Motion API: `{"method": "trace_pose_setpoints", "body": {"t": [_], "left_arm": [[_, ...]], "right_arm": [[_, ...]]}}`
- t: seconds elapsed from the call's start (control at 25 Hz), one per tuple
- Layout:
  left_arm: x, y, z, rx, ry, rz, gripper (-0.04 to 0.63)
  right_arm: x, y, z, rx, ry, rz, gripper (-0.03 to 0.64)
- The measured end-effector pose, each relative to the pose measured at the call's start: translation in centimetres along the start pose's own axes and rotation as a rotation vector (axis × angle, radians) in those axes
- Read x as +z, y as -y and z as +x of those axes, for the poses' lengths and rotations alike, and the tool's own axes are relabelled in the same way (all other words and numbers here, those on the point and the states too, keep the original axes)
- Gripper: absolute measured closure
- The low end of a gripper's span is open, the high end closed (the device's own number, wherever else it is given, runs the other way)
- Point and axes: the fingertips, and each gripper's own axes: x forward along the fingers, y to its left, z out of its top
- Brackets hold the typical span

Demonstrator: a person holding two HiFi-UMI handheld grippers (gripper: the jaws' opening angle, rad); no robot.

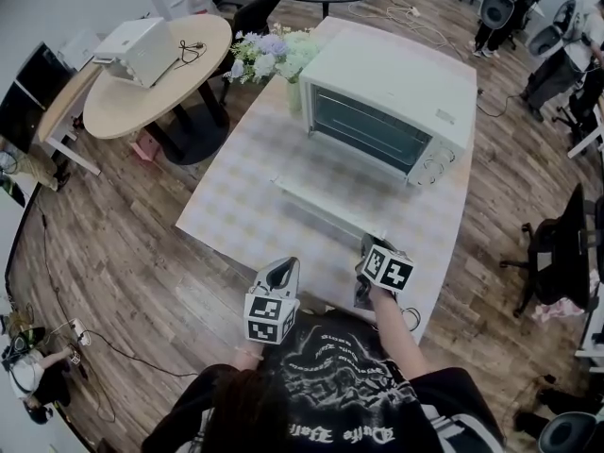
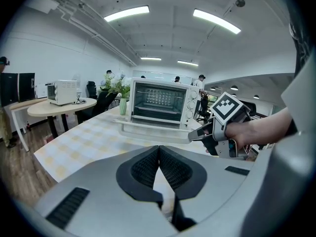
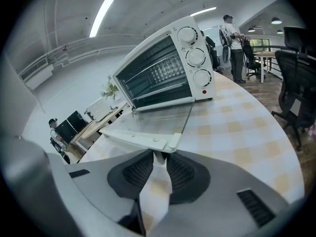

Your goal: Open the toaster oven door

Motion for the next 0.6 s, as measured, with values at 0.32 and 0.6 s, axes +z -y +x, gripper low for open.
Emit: {"method": "trace_pose_setpoints", "body": {"t": [0.32,0.6], "left_arm": [[-0.1,-0.2,-0.1,0.018,-0.004,-0.002,0.577],[-0.3,-0.1,-0.4,0.026,-0.009,0.005,0.577]], "right_arm": [[-1.0,0.4,0.7,0.001,-0.034,0.03,0.525],[-1.7,0.8,1.2,0.002,-0.058,0.053,0.525]]}}
